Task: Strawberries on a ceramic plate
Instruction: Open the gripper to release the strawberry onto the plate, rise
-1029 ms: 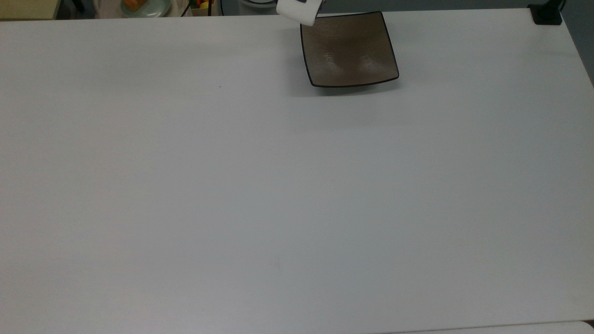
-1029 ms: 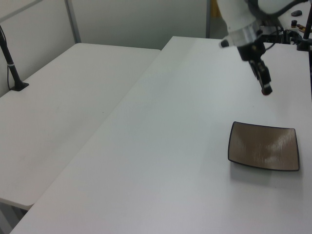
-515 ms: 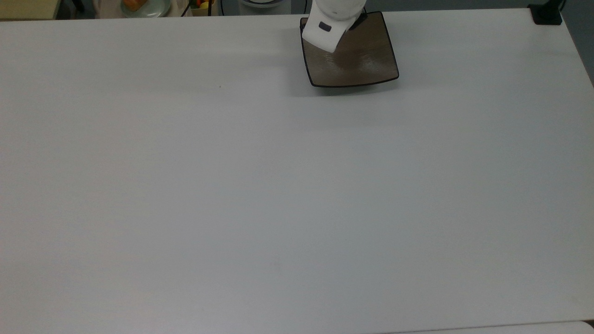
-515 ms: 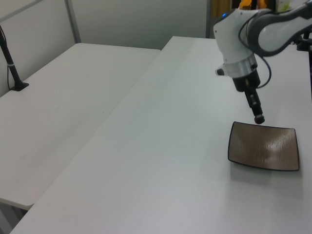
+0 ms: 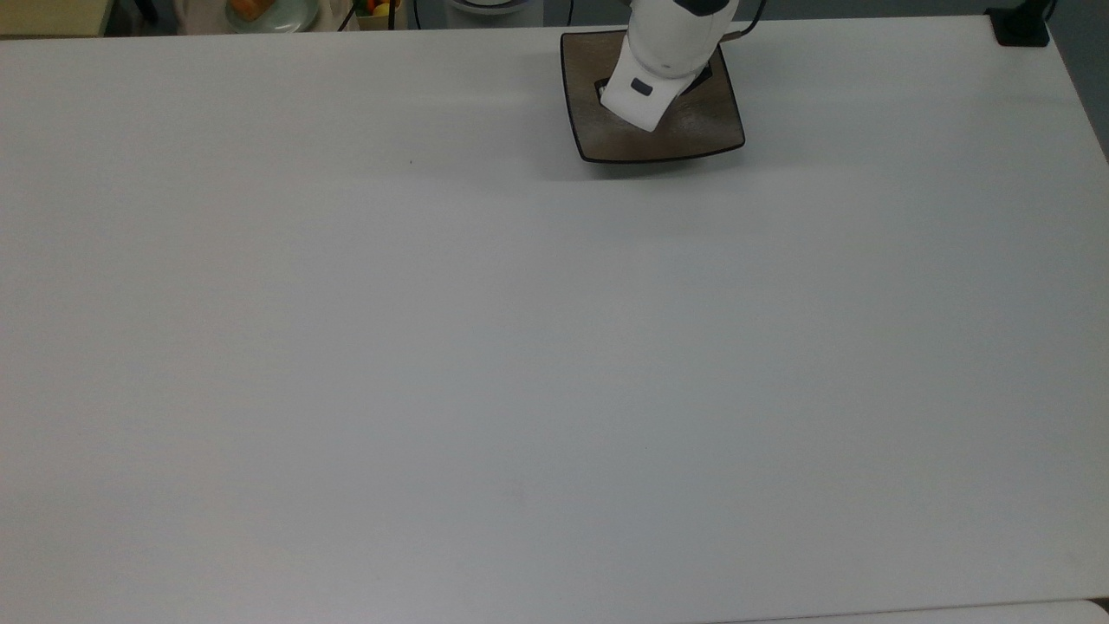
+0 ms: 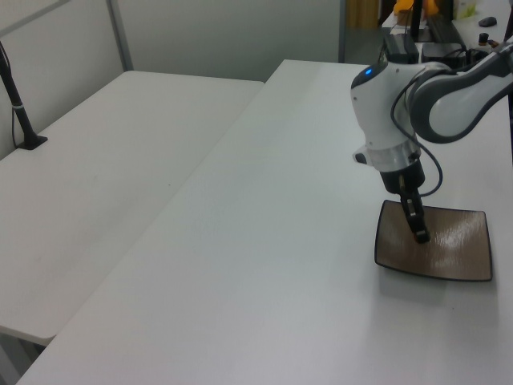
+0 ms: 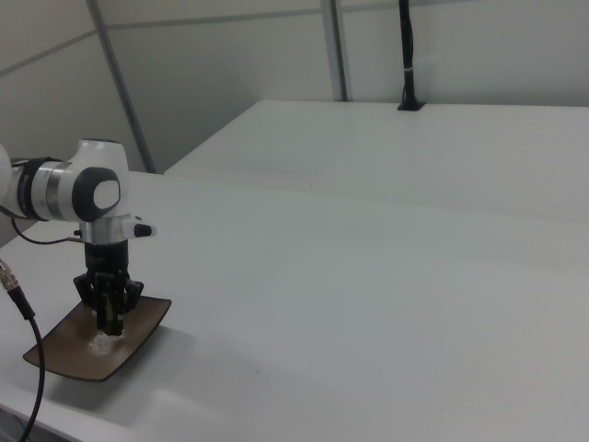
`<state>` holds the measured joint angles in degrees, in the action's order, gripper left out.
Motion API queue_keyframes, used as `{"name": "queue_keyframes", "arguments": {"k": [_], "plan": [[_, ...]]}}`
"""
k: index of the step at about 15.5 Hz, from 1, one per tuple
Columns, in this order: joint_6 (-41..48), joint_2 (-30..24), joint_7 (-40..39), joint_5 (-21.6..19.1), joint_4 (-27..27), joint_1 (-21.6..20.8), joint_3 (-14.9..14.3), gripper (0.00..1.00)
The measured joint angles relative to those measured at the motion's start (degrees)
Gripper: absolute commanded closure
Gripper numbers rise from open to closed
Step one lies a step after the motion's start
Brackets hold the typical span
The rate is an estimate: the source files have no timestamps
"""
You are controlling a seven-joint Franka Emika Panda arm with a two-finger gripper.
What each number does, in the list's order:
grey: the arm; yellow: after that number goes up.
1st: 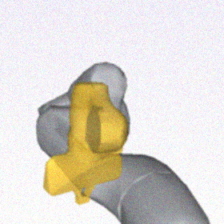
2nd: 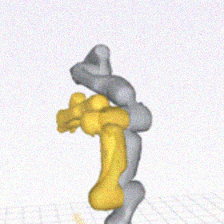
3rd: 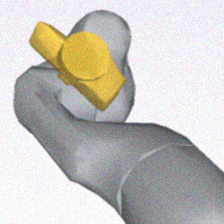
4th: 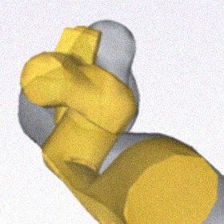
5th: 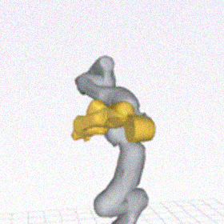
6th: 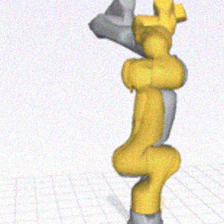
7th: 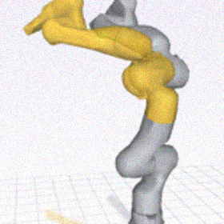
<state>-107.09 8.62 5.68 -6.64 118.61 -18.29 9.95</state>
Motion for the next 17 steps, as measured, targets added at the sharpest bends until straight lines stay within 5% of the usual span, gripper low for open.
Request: {"name": "queue_keyframes", "arguments": {"k": [1,9,14,17], "plan": [[-0.06,0.28,0.25,0.0,0.07,-0.01,0.1,0.0],[-0.06,0.12,0.36,0.0,-0.9,0.11,0.11,0.0],[-0.06,-3.43,1.48,0.08,-6.36,2.69,-0.23,0.0],[0.91,-5.92,1.58,1.04,-11.89,4.94,-2.82,0.0]]}}
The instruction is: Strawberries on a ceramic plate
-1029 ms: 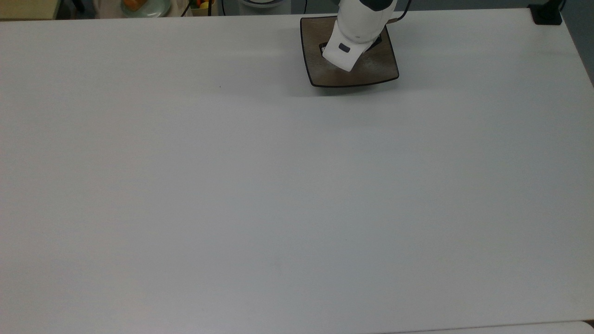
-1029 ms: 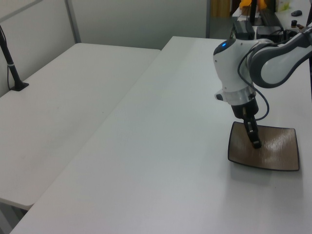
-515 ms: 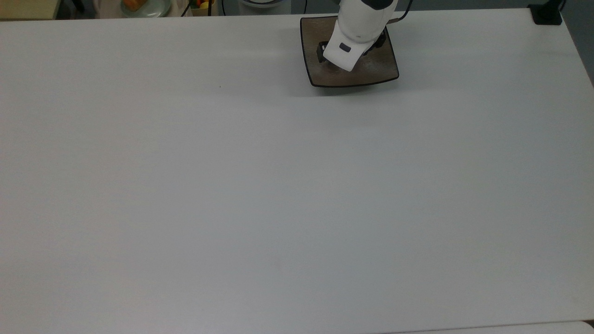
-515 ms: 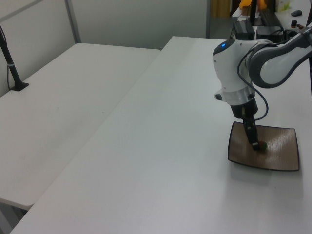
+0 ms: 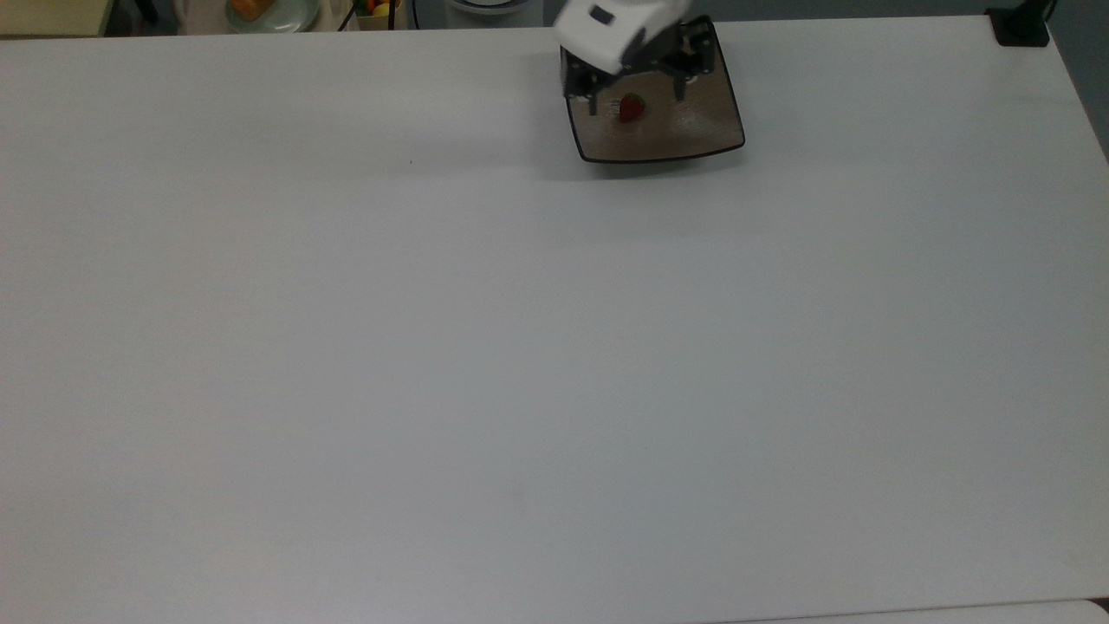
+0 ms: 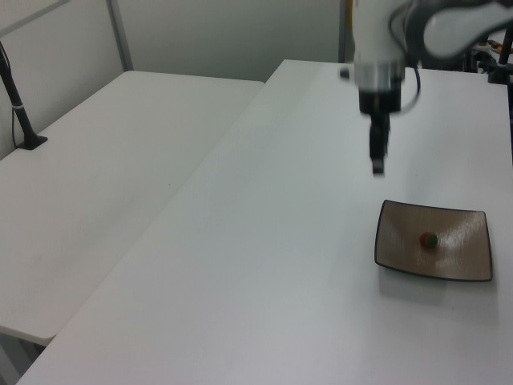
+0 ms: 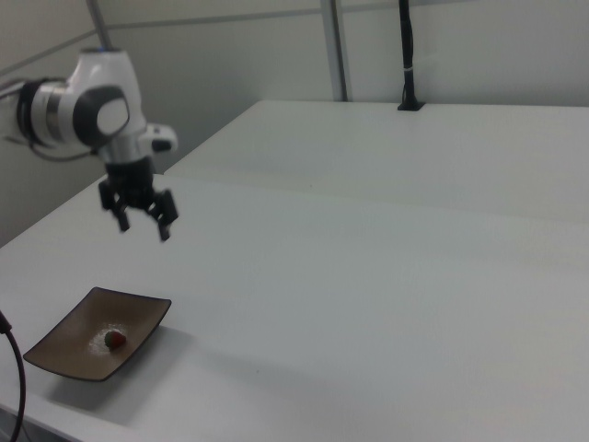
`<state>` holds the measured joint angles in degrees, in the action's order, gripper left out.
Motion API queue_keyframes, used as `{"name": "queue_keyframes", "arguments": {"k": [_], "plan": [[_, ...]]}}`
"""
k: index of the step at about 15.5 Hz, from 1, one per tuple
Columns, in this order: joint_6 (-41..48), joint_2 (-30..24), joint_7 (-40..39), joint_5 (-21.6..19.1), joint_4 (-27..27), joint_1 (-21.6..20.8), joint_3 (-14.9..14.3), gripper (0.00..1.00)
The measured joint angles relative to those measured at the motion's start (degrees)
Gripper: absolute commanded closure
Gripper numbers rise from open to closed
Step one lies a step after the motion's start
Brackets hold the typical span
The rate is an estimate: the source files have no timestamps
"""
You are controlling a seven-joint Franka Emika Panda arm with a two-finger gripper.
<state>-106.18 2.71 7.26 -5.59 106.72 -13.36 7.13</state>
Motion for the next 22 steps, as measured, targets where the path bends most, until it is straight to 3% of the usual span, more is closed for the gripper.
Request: {"name": "queue_keyframes", "arguments": {"k": [4,9,12,16,22], "plan": [[4.5,-1.96,0.0,2.15,-7.24,0.57,-5.85,0.0],[5.39,-4.34,-0.05,2.76,-8.93,0.61,-12.39,0.0],[5.39,-4.36,-1.57,2.8,-8.9,0.59,-13.02,0.0],[5.39,-4.35,-9.44,2.81,-8.9,0.56,-13.27,0.0],[4.7,-4.35,-10.32,2.81,-8.93,0.56,-13.5,0.0]]}}
